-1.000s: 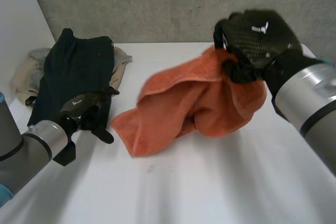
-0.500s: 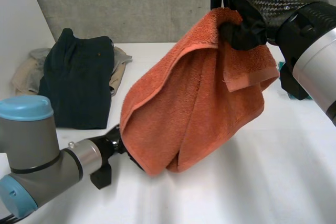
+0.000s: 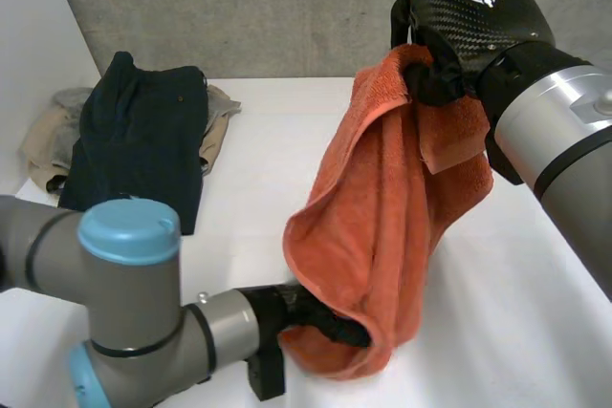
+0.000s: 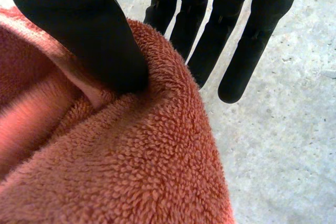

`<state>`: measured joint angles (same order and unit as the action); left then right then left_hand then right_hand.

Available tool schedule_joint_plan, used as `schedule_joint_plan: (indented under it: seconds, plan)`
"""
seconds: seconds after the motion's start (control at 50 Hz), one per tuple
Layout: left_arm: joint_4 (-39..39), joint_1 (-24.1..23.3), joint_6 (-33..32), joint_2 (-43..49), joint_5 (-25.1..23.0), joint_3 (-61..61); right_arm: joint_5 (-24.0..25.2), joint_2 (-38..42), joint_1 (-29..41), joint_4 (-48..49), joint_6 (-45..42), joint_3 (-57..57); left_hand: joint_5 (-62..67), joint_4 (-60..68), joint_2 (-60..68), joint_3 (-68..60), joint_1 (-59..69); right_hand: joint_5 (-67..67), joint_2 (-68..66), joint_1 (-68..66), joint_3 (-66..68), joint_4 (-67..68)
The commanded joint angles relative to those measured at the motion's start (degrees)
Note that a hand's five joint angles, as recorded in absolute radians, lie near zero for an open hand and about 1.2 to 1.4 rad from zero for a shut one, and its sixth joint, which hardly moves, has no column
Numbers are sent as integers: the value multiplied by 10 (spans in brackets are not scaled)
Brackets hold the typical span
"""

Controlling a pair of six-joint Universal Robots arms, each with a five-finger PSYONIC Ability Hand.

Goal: Fold the laundry.

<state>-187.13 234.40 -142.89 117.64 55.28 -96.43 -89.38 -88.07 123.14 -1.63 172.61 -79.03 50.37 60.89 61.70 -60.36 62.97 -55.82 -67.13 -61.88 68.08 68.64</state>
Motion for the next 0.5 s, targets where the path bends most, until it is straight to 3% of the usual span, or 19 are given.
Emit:
schedule_joint_plan:
  seconds: [0.02, 0.14, 0.18, 0.26, 0.38, 0.5]
  plan:
    - [2, -16, 122, -12, 73, 34, -18, 4, -11, 24, 12, -3, 196, 191, 183, -196, 170, -142, -129, -181, 119, 114]
    - [10, 87, 100, -115, 103, 32, 11, 11, -81, 21, -31, 0, 196, 191, 183, -196, 170, -142, -129, -181, 119, 114]
    - [17, 134, 69, -157, 99, 40, 23, 13, -97, 18, -41, 3, 196, 191, 183, -196, 170, -142, -129, -181, 119, 114]
    - [42, 185, 13, -201, 82, 63, 49, 35, -129, 3, -48, 12, 196, 191, 183, -196, 170, -142, -129, -181, 119, 114]
    - [113, 196, -70, -207, 71, 106, 73, 105, -149, -17, -59, 29, 196, 191, 183, -196, 170, -142, -129, -181, 119, 114]
    - [124, 146, -200, -128, 131, 133, 76, 220, -159, -17, -102, 51, 196, 191, 183, -196, 170, -142, -129, -181, 119, 114]
